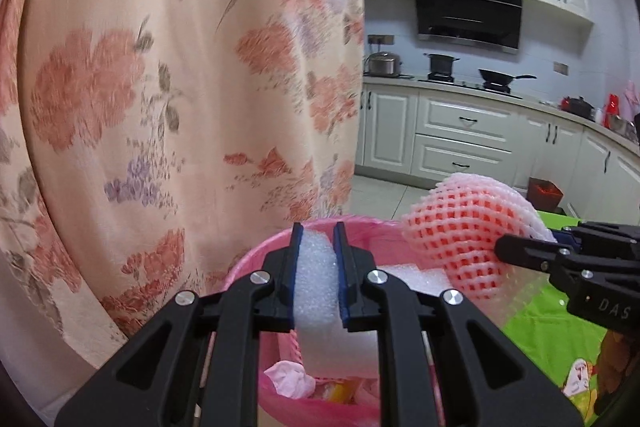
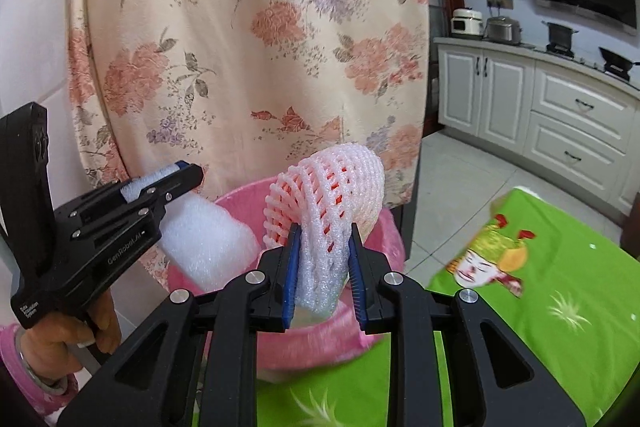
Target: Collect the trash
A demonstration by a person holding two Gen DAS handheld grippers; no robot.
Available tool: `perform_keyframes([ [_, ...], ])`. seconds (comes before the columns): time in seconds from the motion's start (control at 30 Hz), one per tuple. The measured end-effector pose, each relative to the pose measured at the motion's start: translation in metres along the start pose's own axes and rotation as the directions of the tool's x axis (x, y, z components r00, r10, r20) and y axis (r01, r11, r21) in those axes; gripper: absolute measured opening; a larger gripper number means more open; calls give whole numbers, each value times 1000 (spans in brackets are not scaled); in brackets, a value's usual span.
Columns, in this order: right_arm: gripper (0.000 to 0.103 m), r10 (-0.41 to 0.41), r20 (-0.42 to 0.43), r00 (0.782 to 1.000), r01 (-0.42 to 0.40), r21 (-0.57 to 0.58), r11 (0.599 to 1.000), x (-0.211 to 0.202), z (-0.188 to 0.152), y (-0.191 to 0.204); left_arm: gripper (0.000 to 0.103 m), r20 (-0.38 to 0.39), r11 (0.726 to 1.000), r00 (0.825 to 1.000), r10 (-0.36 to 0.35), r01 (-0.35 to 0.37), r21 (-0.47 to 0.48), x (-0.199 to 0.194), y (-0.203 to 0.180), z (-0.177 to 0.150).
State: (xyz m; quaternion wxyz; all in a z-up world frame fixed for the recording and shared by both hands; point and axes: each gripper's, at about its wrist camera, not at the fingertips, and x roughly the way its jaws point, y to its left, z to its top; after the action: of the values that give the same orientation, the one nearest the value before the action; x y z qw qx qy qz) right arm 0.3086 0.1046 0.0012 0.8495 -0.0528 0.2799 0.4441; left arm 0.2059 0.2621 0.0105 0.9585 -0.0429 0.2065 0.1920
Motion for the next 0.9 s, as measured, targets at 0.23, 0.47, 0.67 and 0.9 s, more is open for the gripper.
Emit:
perform_keyframes([
  [0.23,56,18,-43,999,-17,18,1000,37,2,-14,85,-9,994,996,90,-91,-65,21,17,-9],
  [0.47,56,-15,-21,1000,16,40,999,28,-1,-31,98,0,988,991,136,-135,-76,18,25,-13],
  [0.67,63,-49,13,999,48,88,995,-2,-6,-40,98,-14,985,990,144,-145,-90,-1,19,-13],
  [0.9,81,-113,55,992,111,30,993,-52,-17,-20,98,41,985,988,149,-145,-90,-47,3,-4],
])
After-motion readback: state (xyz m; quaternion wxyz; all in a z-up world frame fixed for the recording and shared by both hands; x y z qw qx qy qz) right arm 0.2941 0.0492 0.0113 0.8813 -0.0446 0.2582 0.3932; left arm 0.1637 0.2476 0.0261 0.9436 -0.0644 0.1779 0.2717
